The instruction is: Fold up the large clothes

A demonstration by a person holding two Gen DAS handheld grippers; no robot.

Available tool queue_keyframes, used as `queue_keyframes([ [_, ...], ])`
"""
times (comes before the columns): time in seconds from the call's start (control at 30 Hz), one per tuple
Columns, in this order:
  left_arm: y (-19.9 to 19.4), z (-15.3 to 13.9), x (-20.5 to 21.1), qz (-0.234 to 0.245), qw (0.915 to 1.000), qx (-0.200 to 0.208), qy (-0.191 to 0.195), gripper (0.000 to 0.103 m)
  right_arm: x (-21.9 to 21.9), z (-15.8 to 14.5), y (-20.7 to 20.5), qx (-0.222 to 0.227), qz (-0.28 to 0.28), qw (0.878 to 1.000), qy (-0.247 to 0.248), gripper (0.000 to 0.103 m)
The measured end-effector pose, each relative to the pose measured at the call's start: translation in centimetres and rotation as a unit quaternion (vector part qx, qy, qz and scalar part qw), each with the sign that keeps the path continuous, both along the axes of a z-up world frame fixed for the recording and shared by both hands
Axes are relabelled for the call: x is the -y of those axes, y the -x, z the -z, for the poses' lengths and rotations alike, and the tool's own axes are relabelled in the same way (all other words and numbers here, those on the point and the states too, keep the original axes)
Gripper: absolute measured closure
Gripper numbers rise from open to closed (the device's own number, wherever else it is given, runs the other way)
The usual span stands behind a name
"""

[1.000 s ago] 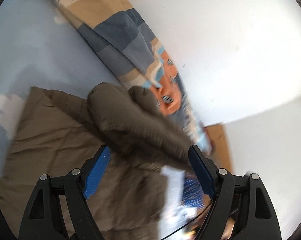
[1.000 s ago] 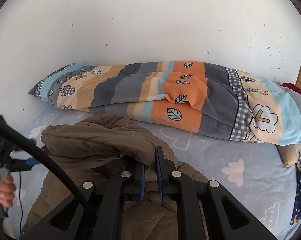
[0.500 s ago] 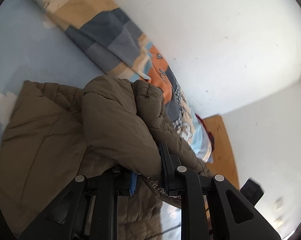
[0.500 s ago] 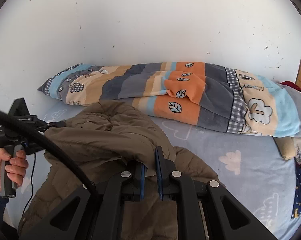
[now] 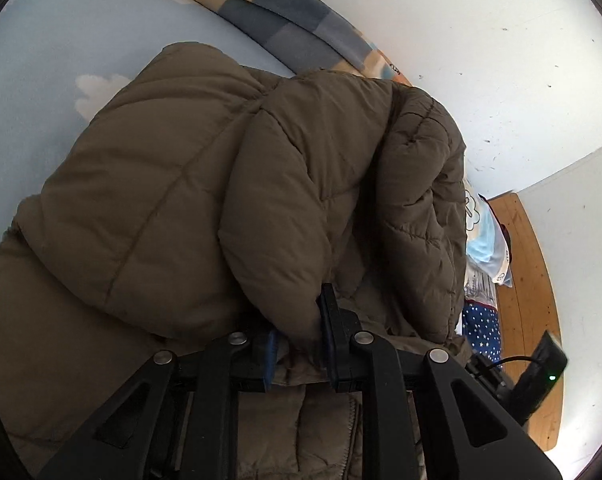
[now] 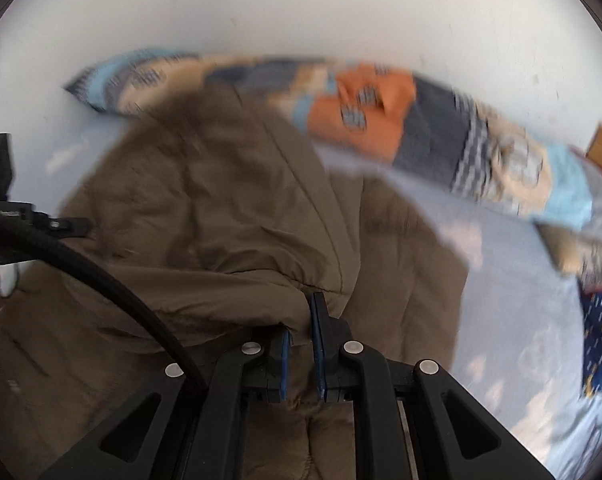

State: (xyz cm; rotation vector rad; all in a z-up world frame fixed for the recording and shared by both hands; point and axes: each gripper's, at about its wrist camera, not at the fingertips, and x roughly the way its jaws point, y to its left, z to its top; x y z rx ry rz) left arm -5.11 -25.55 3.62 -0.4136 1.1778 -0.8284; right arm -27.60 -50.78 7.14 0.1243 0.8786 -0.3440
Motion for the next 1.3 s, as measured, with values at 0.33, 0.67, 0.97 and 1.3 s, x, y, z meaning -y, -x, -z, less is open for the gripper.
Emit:
queue_keyframes([
  [0.33, 4.1, -6.5, -4.8, 0.043, 0.9887, 0.139, -0.037, 0.053, 0.8, -2.8, 5.7, 0.011, 0.007, 0.999, -0.049, 0.071],
  [0.67, 5.0, -10.7, 2.6, 0.068, 0.9605, 0.254, -0.092, 0.048, -0.5, -8.4, 2.2, 0.103, 0.006, 0.988, -0.112, 0.062],
  [0.97, 6.3, -3.4, 7.5, 0.100, 0.9398, 0.270, -0.184, 0.048, -1.5, -0.5, -3.4, 0.026, 0.022, 0.991, -0.126, 0.062],
  [1.3, 7.9, -3.9, 6.8, 0.098, 0.9349, 0.273, -0.205, 0.048, -0.4, 3.1, -3.4, -0.002, 0.051, 0.985, -0.166, 0.062],
])
